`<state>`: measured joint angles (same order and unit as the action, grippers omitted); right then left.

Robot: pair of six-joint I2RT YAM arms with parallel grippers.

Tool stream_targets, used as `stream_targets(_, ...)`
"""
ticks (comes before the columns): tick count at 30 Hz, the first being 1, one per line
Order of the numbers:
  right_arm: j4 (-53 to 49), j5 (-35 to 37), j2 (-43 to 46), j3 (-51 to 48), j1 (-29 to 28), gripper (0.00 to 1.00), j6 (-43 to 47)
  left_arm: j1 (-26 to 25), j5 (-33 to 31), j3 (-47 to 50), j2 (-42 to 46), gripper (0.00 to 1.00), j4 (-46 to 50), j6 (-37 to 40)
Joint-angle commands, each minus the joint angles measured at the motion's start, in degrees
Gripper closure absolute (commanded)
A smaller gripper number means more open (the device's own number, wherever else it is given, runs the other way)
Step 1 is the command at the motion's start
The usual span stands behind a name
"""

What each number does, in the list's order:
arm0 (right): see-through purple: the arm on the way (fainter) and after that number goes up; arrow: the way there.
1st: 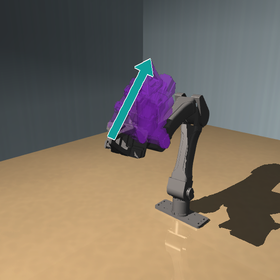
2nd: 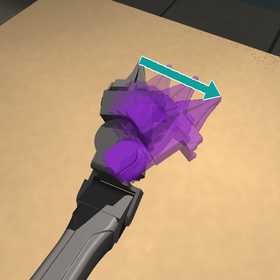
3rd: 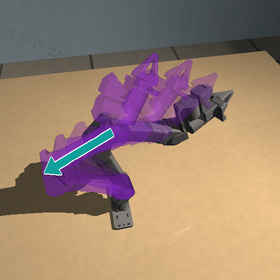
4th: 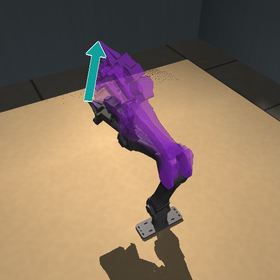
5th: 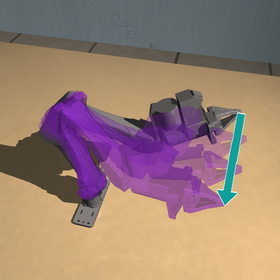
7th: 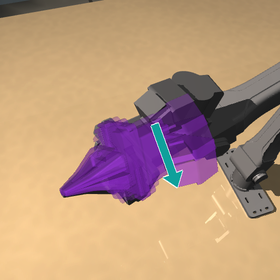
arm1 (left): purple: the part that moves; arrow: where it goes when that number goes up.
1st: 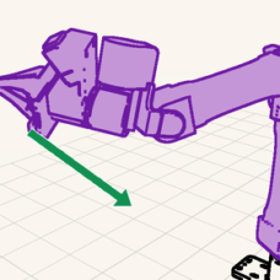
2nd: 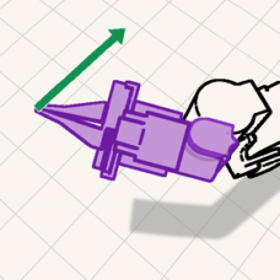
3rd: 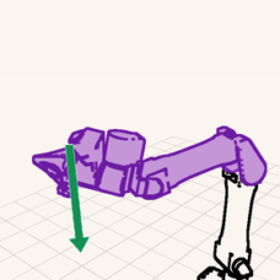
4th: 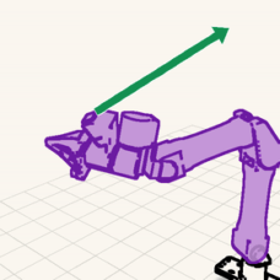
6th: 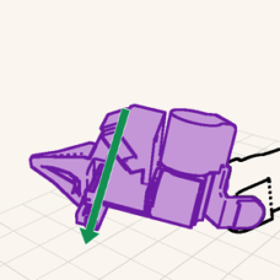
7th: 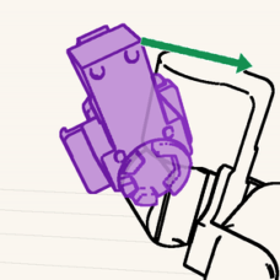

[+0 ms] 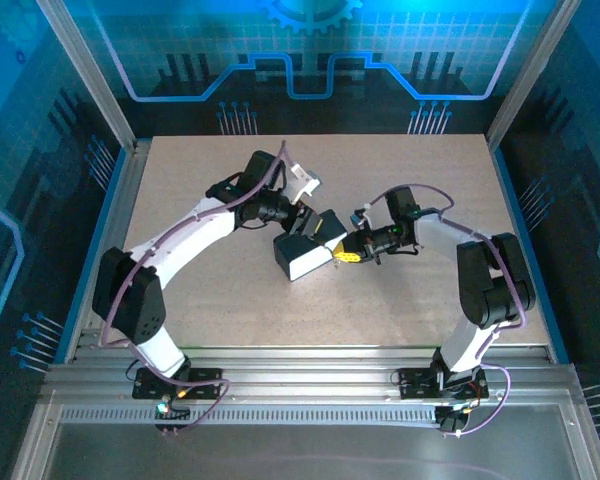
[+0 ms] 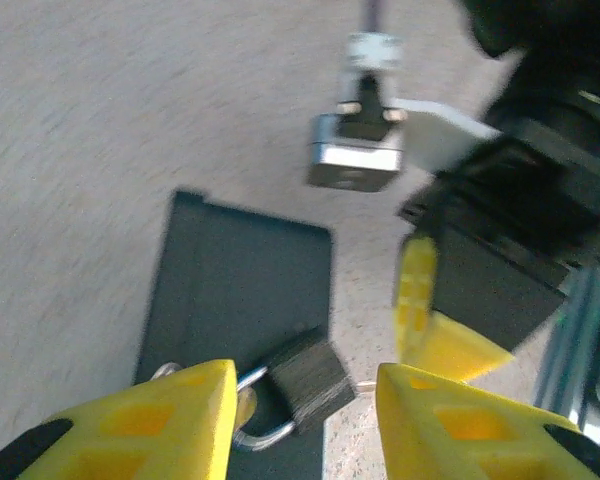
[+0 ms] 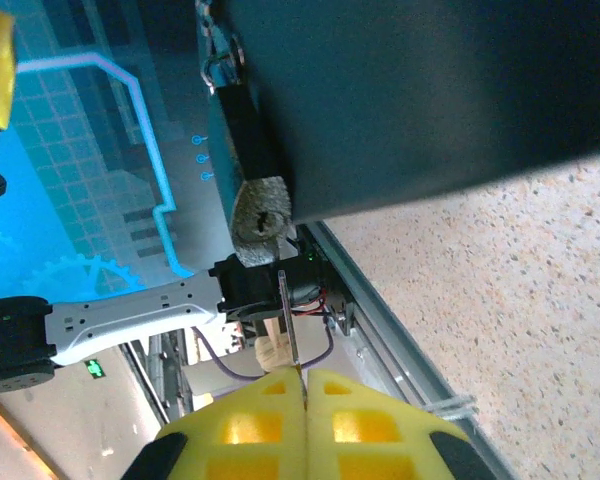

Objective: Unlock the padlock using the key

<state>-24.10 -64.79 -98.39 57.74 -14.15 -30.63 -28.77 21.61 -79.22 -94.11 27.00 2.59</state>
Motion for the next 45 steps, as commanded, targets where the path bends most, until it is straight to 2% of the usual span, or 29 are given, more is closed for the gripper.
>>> stream_targets(1, 2.8, 1.2, -1.3, 0.7, -4.1, 1.00, -0.2, -0.3, -17.1, 3.1, 6.9, 0.55, 5.2, -20.0)
stream_targets(4, 6.8, 1.8, -1.6, 1.0, -7.1, 1.00, -3.0, -0.1, -25.5, 5.8, 10.9, 0.51, 11.6, -27.1)
stream_targets(7, 7.8, 2.7, -2.1, 1.9, -9.6, 1.00, -4.1, 0.0, -26.8, 9.0, 13.4, 0.51, 16.1, -33.7)
stream_targets(10, 7.0, 3.0, -1.7, 1.9, -10.1, 1.00, -3.6, -0.1, -26.2, 13.3, 15.9, 0.45, 15.7, -38.8)
stream_targets(13, 1.8, 4.0, -0.4, 1.6, -9.2, 1.00, 0.0, -0.1, -28.4, 14.6, 17.2, 0.44, 16.6, -41.2)
stream_targets(16, -1.1, 4.1, 1.5, -0.1, -7.9, 1.00, 2.7, -0.1, -33.2, 14.8, 18.4, 0.43, 20.5, -42.3)
stream_targets(18, -1.9, 4.0, 3.0, -1.4, -6.7, 1.00, 3.8, 0.0, -33.0, 16.5, 19.1, 0.41, 20.4, -43.3)
stream_targets(21, -2.4, 3.6, 4.2, -3.0, -4.3, 1.00, 5.0, -0.1, -27.0, 21.3, 19.2, 0.41, 13.8, -46.0)
stream_targets(23, -3.4, 3.2, 4.6, -3.3, -2.6, 1.00, 5.9, -0.1, -25.5, 22.9, 18.4, 0.41, 10.0, -47.2)
stream_targets(28, -6.0, 3.1, 5.9, -3.1, -0.2, 1.00, 8.0, -0.2, -24.8, 23.2, 15.3, 0.46, 4.2, -47.1)
stream_targets(34, -4.0, 3.9, 7.1, -4.8, -0.1, 1.00, 6.6, 0.0, -24.4, 22.3, 10.5, 0.62, -0.6, -45.1)
stream_targets(39, -2.4, 4.5, 8.4, -6.3, 0.1, 1.00, 5.2, 2.0, -19.5, 18.8, 4.4, 0.63, -6.2, -38.7)
stream_targets(45, -1.4, 4.7, 10.6, -8.6, 1.7, 1.00, 4.1, 2.8, -16.6, 11.0, 0.1, 0.59, -5.6, -30.1)
